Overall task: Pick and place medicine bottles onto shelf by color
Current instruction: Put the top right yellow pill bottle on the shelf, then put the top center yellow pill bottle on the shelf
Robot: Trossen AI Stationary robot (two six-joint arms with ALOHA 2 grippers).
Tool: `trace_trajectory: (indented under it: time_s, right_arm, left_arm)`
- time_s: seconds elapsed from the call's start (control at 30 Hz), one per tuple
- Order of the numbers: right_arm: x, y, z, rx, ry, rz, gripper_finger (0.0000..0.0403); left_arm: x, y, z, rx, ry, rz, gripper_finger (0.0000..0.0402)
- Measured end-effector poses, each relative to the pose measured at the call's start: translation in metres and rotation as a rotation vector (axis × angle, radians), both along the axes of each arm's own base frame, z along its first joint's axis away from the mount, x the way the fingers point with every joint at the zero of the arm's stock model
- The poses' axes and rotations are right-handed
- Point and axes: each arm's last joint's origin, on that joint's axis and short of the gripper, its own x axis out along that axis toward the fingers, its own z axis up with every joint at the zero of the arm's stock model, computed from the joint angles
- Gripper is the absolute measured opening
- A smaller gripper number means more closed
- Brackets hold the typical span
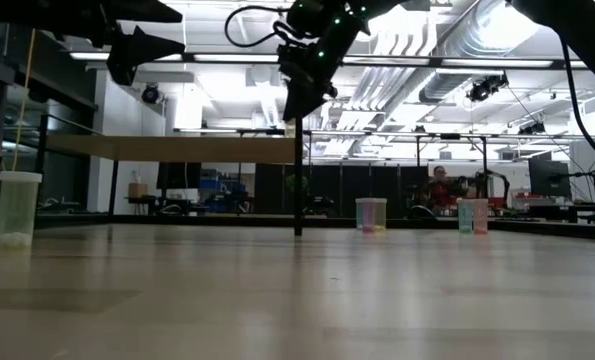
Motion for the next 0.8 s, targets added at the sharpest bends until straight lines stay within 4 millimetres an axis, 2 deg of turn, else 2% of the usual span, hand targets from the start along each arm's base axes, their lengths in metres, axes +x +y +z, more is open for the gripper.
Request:
trace_trajectory:
  time_s: [0.2, 0.33, 0.43, 0.5, 0.63, 0.8]
  right_arm:
    - [-0.008, -0.001, 0.025, 0.017, -0.021, 0.03, 0.0254]
    - [-0.019, 0.004, 0.046, 0.03, -0.014, 0.115, 0.0265]
    - [-0.036, 0.01, 0.055, 0.065, 0.021, 0.15, 0.0266]
    - [-0.05, 0.013, 0.055, 0.082, 0.047, 0.148, 0.0266]
    - [-0.091, 0.025, 0.043, 0.092, 0.037, 0.106, 0.0266]
    - [-0.158, 0.056, 0.009, 0.064, -0.105, 0.037, 0.0266]
  left_arm:
    - [0.0, 0.0, 0.0, 0.007, 0.002, 0.0, 0.022]
    - [0.0, 0.0, 0.0, 0.024, 0.009, -0.001, 0.022]
    - [0.0, 0.0, 0.0, 0.025, 0.01, -0.001, 0.022]
    - [0.0, 0.0, 0.0, 0.025, 0.011, -0.001, 0.022]
    - [0.0, 0.0, -0.001, 0.035, 0.025, -0.012, 0.022]
    - [0.0, -0.001, -0.002, 0.088, 0.053, -0.037, 0.022]
